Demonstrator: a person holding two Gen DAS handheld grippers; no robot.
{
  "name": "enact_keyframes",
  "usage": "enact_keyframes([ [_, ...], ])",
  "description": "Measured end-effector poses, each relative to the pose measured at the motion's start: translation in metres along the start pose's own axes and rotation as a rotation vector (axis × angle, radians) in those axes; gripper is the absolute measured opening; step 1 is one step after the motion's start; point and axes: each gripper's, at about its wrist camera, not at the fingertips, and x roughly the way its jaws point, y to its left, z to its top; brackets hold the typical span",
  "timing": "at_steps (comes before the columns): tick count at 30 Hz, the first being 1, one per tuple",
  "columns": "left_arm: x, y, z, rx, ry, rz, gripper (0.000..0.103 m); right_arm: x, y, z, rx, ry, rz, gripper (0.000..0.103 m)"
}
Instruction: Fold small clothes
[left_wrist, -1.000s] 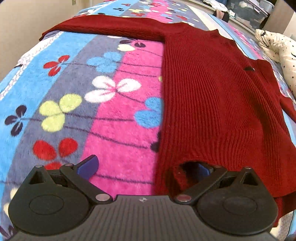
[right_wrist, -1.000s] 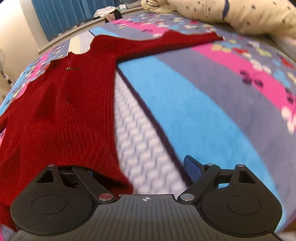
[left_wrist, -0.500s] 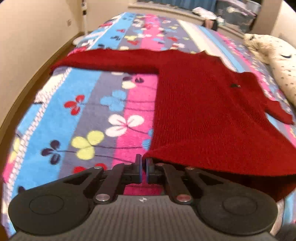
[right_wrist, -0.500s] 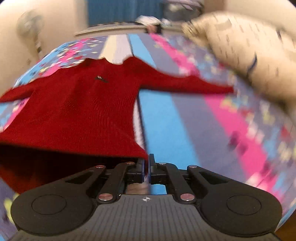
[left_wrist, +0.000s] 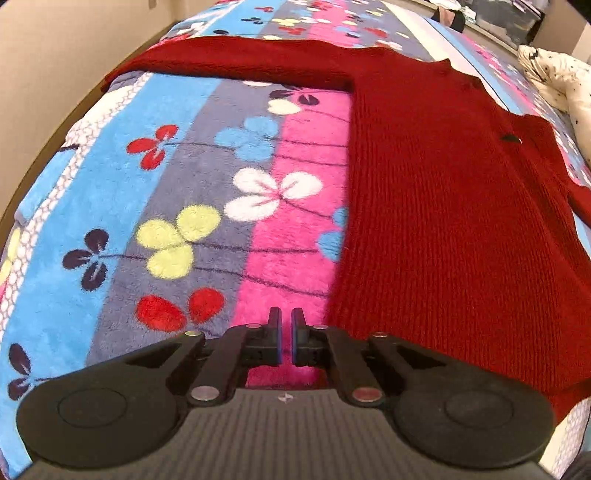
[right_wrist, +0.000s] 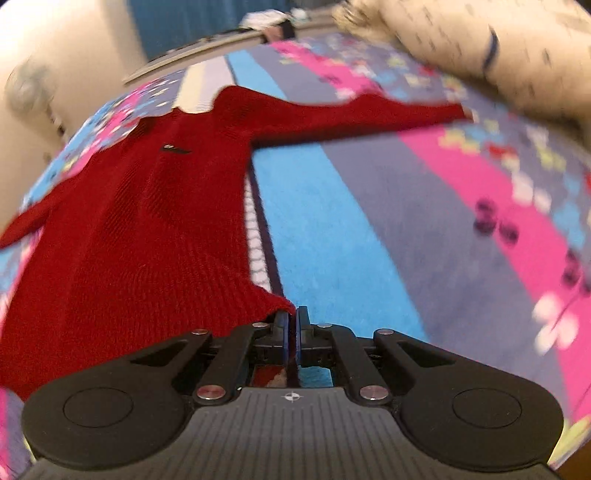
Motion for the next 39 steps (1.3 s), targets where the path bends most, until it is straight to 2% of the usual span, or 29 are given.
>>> enact_keyframes([
  [2, -0.001, -0.001, -0.002, 0.003, 0.003, -0.006, 0.019, 0.006, 0.005, 0.004, 0.0, -0.006, -0.002, 0.003],
  [4, -0.006, -0.006, -0.007, 0.031, -0.003, -0.013, 0.045, 0.007, 0.014, 0.015, -0.023, -0.034, 0.006, 0.003],
  [6, -0.011, -0.012, -0.015, 0.073, -0.011, -0.024, 0.06, 0.01, 0.025, 0.031, -0.048, -0.071, 0.003, 0.003],
  [9, -0.018, -0.024, -0.028, 0.142, -0.02, -0.068, 0.074, 0.017, 0.042, 0.052, -0.082, -0.121, -0.021, 0.003],
  [14, -0.003, -0.052, -0.049, 0.295, 0.017, -0.077, 0.077, 0.031, 0.048, 0.069, -0.079, -0.133, -0.048, 0.003],
  [16, 0.0, -0.057, -0.05, 0.307, 0.02, -0.092, 0.086, 0.035, 0.048, 0.07, -0.081, -0.126, -0.057, 0.003],
  [19, -0.002, -0.056, -0.047, 0.284, 0.052, -0.196, 0.086, 0.037, 0.047, 0.072, -0.088, -0.123, -0.072, 0.003],
  [21, -0.012, -0.055, -0.048, 0.291, 0.024, -0.252, 0.09, 0.04, 0.047, 0.076, -0.082, -0.131, -0.088, 0.003],
  [24, -0.005, -0.059, -0.049, 0.331, 0.037, -0.19, 0.091, 0.046, 0.042, 0.087, -0.034, -0.139, -0.095, 0.003],
  [26, 0.008, -0.051, -0.041, 0.257, 0.064, -0.136, 0.091, 0.051, 0.038, 0.092, -0.008, -0.135, -0.096, 0.003],
  [29, 0.012, -0.019, -0.018, -0.029, 0.079, -0.258, 0.091, 0.057, 0.037, 0.093, -0.007, -0.118, -0.104, 0.003],
  [30, 0.013, -0.013, -0.013, -0.076, 0.078, -0.286, 0.091, 0.058, 0.037, 0.092, -0.01, -0.116, -0.106, 0.003],
  [34, 0.024, -0.01, -0.004, -0.087, 0.12, -0.284, 0.091, 0.061, 0.036, 0.09, -0.004, -0.108, -0.1, 0.003],
  [37, 0.025, -0.018, -0.006, -0.079, 0.121, -0.27, 0.092, 0.063, 0.035, 0.09, 0.0, -0.106, -0.097, 0.003],
  [39, 0.024, -0.026, -0.01, -0.096, 0.14, -0.288, 0.09, 0.063, 0.036, 0.089, -0.001, -0.106, -0.096, 0.003],
])
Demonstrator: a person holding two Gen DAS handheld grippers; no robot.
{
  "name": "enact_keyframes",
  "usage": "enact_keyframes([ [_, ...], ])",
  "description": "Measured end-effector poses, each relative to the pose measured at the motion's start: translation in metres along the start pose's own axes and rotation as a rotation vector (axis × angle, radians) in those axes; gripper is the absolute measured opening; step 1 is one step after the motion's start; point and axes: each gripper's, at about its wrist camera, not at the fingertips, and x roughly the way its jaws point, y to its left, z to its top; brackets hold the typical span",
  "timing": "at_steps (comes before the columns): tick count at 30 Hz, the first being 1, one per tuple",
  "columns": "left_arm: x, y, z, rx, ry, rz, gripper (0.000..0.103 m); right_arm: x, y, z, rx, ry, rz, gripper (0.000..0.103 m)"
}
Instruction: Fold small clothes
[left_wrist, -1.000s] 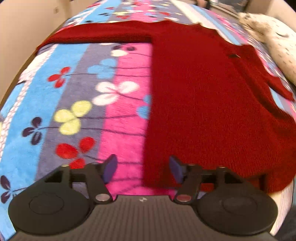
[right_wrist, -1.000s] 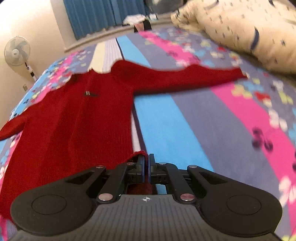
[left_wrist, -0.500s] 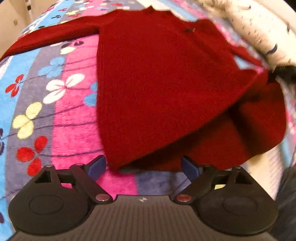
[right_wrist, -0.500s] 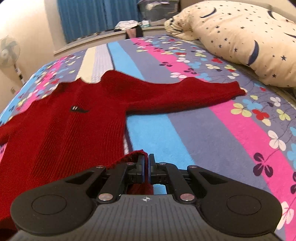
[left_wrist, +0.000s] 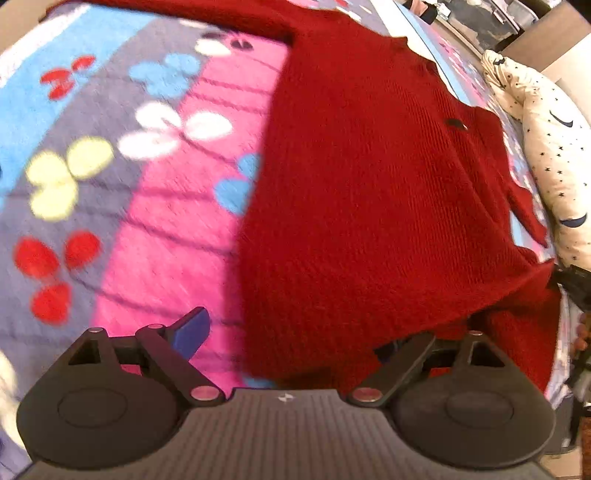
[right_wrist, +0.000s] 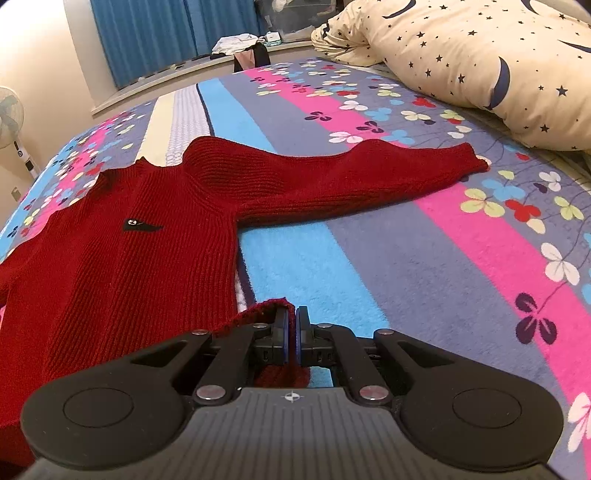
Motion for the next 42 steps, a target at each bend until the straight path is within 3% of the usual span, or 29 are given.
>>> enact_keyframes([
  [2, -0.001, -0.009, -0.008, 0.007, -0.009, 0.028, 0.072, 0.001, -0.001, -0.001, 0.006, 0.003, 0.003, 0.003],
  [4, -0.001, -0.013, -0.013, 0.015, -0.017, 0.076, 0.014, 0.002, -0.003, -0.002, 0.018, 0.01, 0.008, 0.003],
  [6, -0.001, -0.009, -0.013, -0.033, -0.007, 0.061, 0.012, 0.003, -0.007, -0.005, 0.033, 0.023, 0.032, 0.004],
  [8, -0.006, -0.014, -0.012, 0.002, -0.025, 0.095, 0.011, 0.003, -0.012, -0.011, 0.058, 0.035, 0.077, 0.006],
  [9, -0.008, -0.017, -0.012, 0.021, -0.033, 0.112, 0.011, 0.002, -0.015, -0.017, 0.073, 0.041, 0.111, 0.012],
  [11, -0.007, -0.017, -0.011, 0.022, -0.027, 0.123, 0.011, -0.001, -0.024, -0.03, 0.115, 0.066, 0.15, 0.036],
  [12, -0.005, -0.015, -0.009, 0.015, -0.018, 0.13, 0.011, -0.002, -0.029, -0.037, 0.14, 0.076, 0.154, 0.053],
  [13, -0.002, -0.013, -0.007, 0.007, -0.013, 0.133, 0.011, -0.003, -0.035, -0.045, 0.176, 0.085, 0.158, 0.06],
  [16, -0.005, -0.009, -0.011, 0.003, -0.009, 0.125, 0.011, -0.009, -0.053, -0.07, 0.313, 0.135, 0.197, 0.062],
  [20, -0.003, -0.008, -0.011, -0.001, -0.007, 0.124, 0.011, -0.023, -0.058, -0.093, 0.38, 0.138, 0.244, 0.062],
  [24, -0.004, -0.007, -0.011, -0.002, -0.005, 0.12, 0.011, -0.028, -0.059, -0.104, 0.453, 0.196, 0.319, 0.059],
  [26, -0.003, -0.007, -0.011, 0.003, -0.005, 0.119, 0.011, -0.035, -0.055, -0.109, 0.448, 0.218, 0.328, 0.05],
  [28, -0.003, -0.007, -0.012, 0.003, -0.005, 0.117, 0.011, -0.043, -0.047, -0.115, 0.392, 0.205, 0.308, 0.023],
  [30, -0.002, -0.006, -0.012, 0.002, -0.004, 0.115, 0.011, -0.051, -0.038, -0.117, 0.301, 0.152, 0.267, 0.014],
  [37, -0.002, -0.006, -0.013, 0.019, -0.012, 0.114, 0.012, -0.042, -0.036, -0.106, 0.253, 0.126, 0.234, 0.018],
  [39, -0.002, -0.008, -0.014, 0.022, -0.017, 0.118, 0.011, -0.038, -0.036, -0.107, 0.231, 0.142, 0.25, 0.011],
  [42, -0.01, -0.015, -0.014, 0.025, -0.032, 0.144, 0.01, -0.041, -0.035, -0.108, 0.248, 0.183, 0.283, 0.01],
])
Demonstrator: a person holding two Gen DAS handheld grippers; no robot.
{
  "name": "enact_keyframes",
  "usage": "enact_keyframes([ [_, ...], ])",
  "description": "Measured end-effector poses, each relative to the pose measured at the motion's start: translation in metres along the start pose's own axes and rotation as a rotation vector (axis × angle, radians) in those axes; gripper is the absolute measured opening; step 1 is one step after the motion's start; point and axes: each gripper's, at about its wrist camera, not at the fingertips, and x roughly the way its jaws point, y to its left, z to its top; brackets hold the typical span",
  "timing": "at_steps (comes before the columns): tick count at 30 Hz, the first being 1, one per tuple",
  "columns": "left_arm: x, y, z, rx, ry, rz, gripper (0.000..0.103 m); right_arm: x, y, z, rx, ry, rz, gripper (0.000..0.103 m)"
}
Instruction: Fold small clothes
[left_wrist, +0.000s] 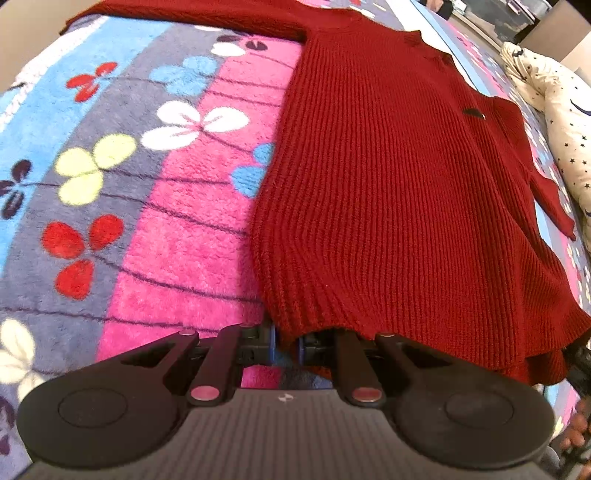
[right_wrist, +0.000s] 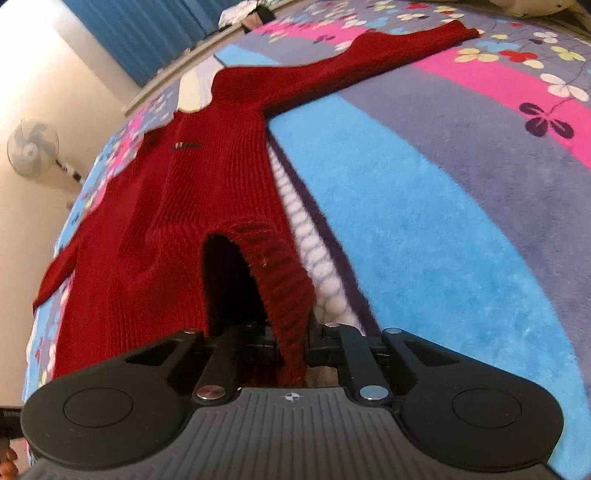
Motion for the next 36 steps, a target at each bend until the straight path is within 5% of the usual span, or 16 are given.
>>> enact_keyframes([
  [5, -0.061, -0.009, 0.005, 0.032, -0.13, -0.01, 0.01, -0.051, 0.0, 0.022, 0.095, -0.023, 0.143, 0.009],
  [12, -0.152, 0.008, -0.008, 0.111, -0.288, 0.106, 0.009, -0.145, 0.063, 0.026, -0.45, -0.12, -0.077, 0.008],
  [15, -0.146, 0.034, -0.033, 0.125, -0.247, 0.174, 0.01, -0.157, 0.067, -0.01, -0.756, -0.117, -0.22, 0.008],
  [20, -0.076, 0.05, -0.08, 0.159, -0.066, 0.249, 0.01, -0.098, 0.026, -0.079, -0.872, 0.13, -0.357, 0.008],
  [23, -0.069, 0.045, -0.091, 0.199, -0.06, 0.28, 0.01, -0.082, 0.021, -0.092, -0.878, 0.157, -0.386, 0.008],
  [31, -0.145, 0.026, -0.103, 0.207, -0.145, 0.162, 0.01, -0.133, 0.038, -0.079, -0.895, 0.081, -0.312, 0.008],
  [36, -0.12, 0.023, -0.136, 0.231, -0.065, 0.173, 0.01, -0.106, 0.007, -0.088, -0.862, 0.156, -0.411, 0.009],
])
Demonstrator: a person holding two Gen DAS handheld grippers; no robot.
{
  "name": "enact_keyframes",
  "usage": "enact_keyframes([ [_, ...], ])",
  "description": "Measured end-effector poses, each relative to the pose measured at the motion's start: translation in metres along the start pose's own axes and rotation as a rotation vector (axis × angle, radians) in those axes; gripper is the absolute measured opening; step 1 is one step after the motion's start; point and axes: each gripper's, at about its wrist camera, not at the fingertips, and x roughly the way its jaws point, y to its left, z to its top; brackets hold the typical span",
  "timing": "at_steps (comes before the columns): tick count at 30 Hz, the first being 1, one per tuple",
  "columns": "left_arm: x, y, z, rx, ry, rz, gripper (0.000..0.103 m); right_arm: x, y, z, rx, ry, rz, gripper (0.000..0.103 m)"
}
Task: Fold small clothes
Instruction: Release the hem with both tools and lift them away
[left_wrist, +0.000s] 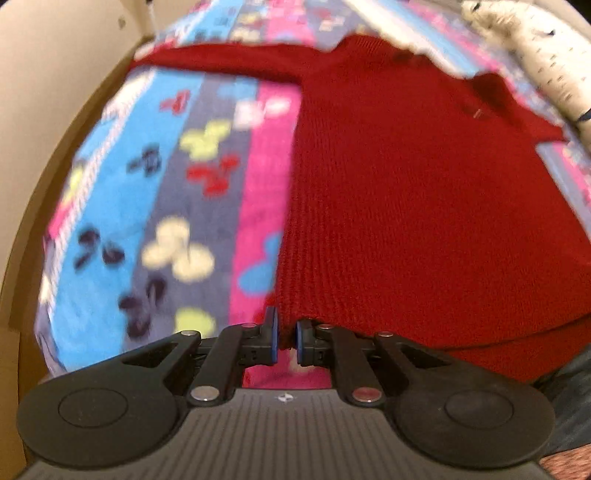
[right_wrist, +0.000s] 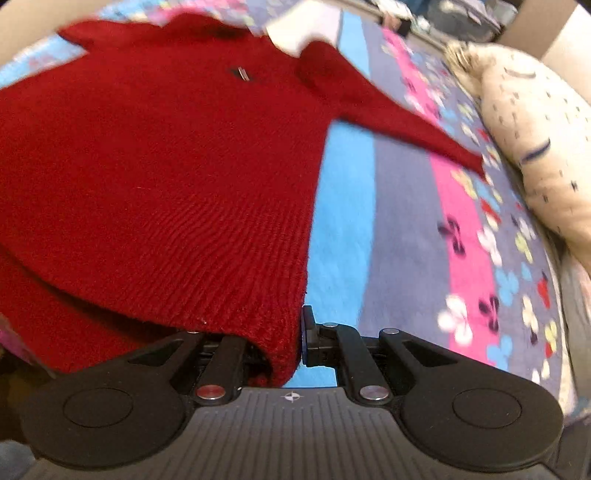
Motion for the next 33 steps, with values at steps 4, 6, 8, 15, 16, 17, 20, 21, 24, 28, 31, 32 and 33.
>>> enact_keyframes([
  [4, 0.01, 0.009, -0.011, -0.04, 0.034, 0.016, 0.015, -0.009, 0.007, -0.005, 0.005, 0.011, -0.019, 0.028],
  [6, -0.008, 0.011, -0.013, -0.003, -0.003, 0.03, 0.038, -0.041, 0.004, -0.002, 0.048, -0.039, -0.016, 0.046],
  [8, -0.034, 0.011, -0.013, 0.008, -0.059, 0.044, 0.074, -0.076, 0.001, 0.002, 0.101, -0.076, 0.017, 0.051],
  [15, -0.128, -0.028, 0.002, 0.027, -0.292, 0.011, 0.103, -0.183, 0.046, 0.008, 0.093, -0.334, 0.076, 0.069],
  [16, -0.138, -0.036, 0.002, 0.033, -0.307, 0.006, 0.103, -0.191, 0.054, 0.008, 0.085, -0.355, 0.076, 0.069],
  [17, -0.146, -0.045, 0.003, 0.043, -0.318, 0.002, 0.103, -0.199, 0.06, 0.007, 0.083, -0.374, 0.079, 0.069],
  [20, -0.164, -0.066, -0.002, 0.06, -0.334, -0.006, 0.103, -0.217, 0.076, 0.005, 0.087, -0.412, 0.1, 0.07],
  [21, -0.166, -0.071, -0.005, 0.062, -0.331, -0.01, 0.103, -0.218, 0.077, 0.004, 0.092, -0.417, 0.103, 0.07],
  [24, -0.167, -0.08, -0.013, 0.061, -0.31, -0.016, 0.103, -0.222, 0.081, 0.0, 0.122, -0.407, 0.095, 0.07],
  [28, -0.165, -0.083, -0.023, 0.073, -0.297, 0.014, 0.103, -0.229, 0.083, -0.012, 0.177, -0.403, 0.112, 0.07],
  [31, -0.161, -0.084, -0.026, 0.065, -0.288, 0.023, 0.103, -0.234, 0.09, -0.015, 0.172, -0.428, 0.131, 0.07],
  [32, -0.16, -0.084, -0.026, 0.061, -0.282, 0.026, 0.103, -0.236, 0.092, -0.015, 0.165, -0.436, 0.134, 0.07],
  [33, -0.159, -0.082, -0.026, 0.059, -0.278, 0.025, 0.103, -0.237, 0.096, -0.013, 0.152, -0.443, 0.14, 0.071],
])
